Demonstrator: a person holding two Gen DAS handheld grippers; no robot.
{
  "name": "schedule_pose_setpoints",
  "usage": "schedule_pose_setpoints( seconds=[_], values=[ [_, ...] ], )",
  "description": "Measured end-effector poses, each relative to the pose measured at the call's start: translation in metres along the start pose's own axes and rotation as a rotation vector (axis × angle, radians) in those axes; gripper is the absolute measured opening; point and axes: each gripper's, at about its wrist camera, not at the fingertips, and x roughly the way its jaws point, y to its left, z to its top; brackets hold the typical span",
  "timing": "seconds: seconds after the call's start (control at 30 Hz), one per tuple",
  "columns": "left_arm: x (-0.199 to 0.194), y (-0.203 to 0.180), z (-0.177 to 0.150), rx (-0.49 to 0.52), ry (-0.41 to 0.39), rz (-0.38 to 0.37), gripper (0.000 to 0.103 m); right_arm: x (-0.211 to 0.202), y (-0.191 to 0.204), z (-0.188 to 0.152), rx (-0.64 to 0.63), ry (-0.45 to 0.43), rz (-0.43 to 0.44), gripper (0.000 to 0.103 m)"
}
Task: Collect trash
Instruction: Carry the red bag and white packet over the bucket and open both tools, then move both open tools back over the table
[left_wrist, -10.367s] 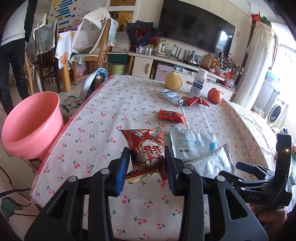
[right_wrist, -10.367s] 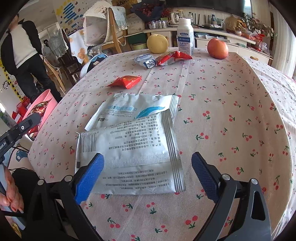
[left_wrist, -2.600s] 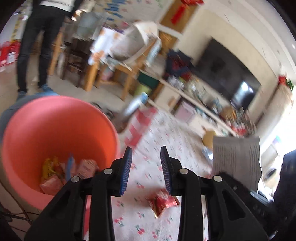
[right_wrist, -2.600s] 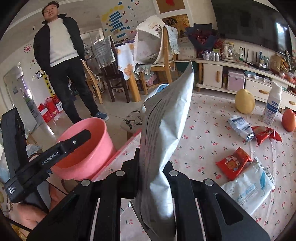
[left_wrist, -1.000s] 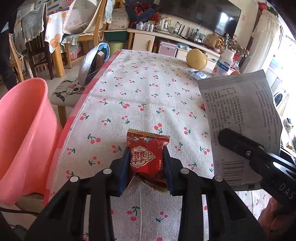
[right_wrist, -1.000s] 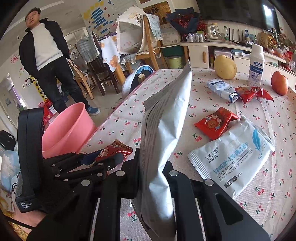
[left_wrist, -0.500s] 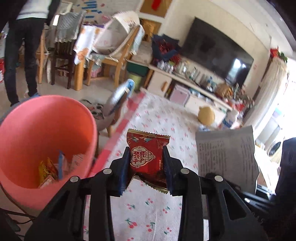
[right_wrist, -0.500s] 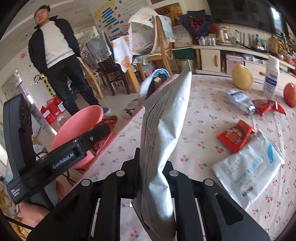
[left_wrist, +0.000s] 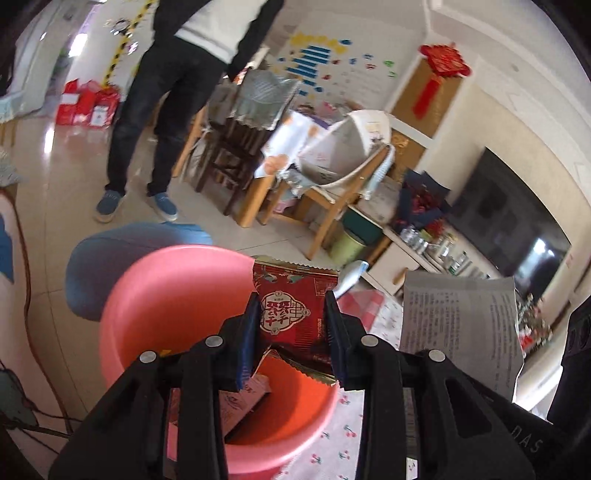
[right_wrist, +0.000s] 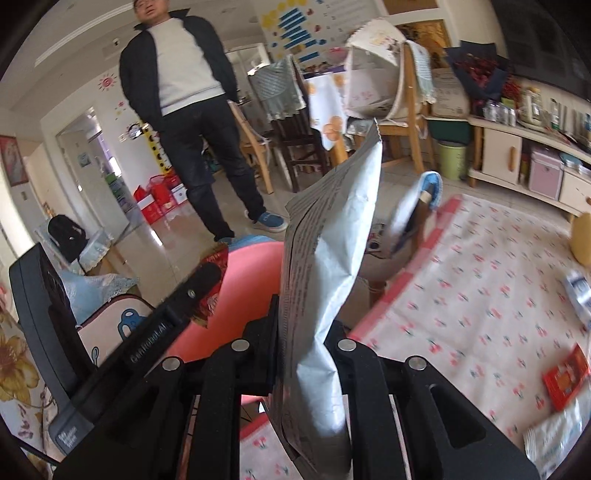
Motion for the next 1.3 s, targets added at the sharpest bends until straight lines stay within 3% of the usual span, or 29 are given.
schedule_pose_setpoints(
  seconds=[0.17,0.23,0.27,0.3,0.33,0.37,0.4,0.6,0.8,0.9,1.0,1.07,1.17,1.3],
  values=[
    [0.018,0.030,0.010,-0.109,0.063,0.044,0.036,0.048,0.021,0.018,-0.040,0.057,0.044,0.018],
    [0.027,0.041,0.011,-0.133,0.102,0.078,0.037,0.061,0.023,0.017,-0.040,0.078,0.023,0.019],
    [0.030,0.044,0.011,-0.143,0.111,0.095,0.040,0.067,0.021,0.017,-0.023,0.092,0.024,0.025],
    [0.030,0.048,0.012,-0.154,0.108,0.107,0.042,0.069,0.017,0.015,-0.003,0.091,0.020,0.038],
    [0.028,0.050,0.013,-0.154,0.095,0.115,0.044,0.067,0.013,0.014,0.022,0.078,0.016,0.046],
    [0.028,0.051,0.013,-0.149,0.082,0.127,0.056,0.062,0.008,0.010,0.036,0.066,0.017,0.057],
    [0.028,0.052,0.013,-0.144,0.076,0.140,0.063,0.057,0.005,0.008,0.047,0.053,0.015,0.060],
    [0.028,0.045,0.010,-0.082,0.073,0.146,0.067,0.018,-0.019,-0.016,0.087,0.012,-0.067,0.078],
    [0.023,0.031,0.005,-0.009,0.052,0.164,0.072,-0.030,-0.031,-0.046,0.123,-0.015,-0.152,0.082],
    [0.021,0.028,0.002,-0.010,0.046,0.184,0.072,-0.063,-0.013,-0.034,0.152,-0.070,0.011,0.082],
    [0.020,0.027,0.000,-0.012,0.039,0.209,0.072,-0.099,0.046,-0.011,0.017,-0.106,0.213,0.083],
    [0.020,0.025,-0.003,-0.014,0.050,0.211,0.073,-0.118,0.080,-0.006,-0.068,-0.104,0.297,0.085],
    [0.018,0.020,-0.007,0.002,0.070,0.211,0.074,-0.146,0.104,-0.015,-0.152,-0.132,0.316,0.090],
    [0.012,0.003,-0.018,0.063,0.085,0.177,0.078,-0.163,0.080,-0.039,-0.131,-0.125,0.214,0.091]
  ],
)
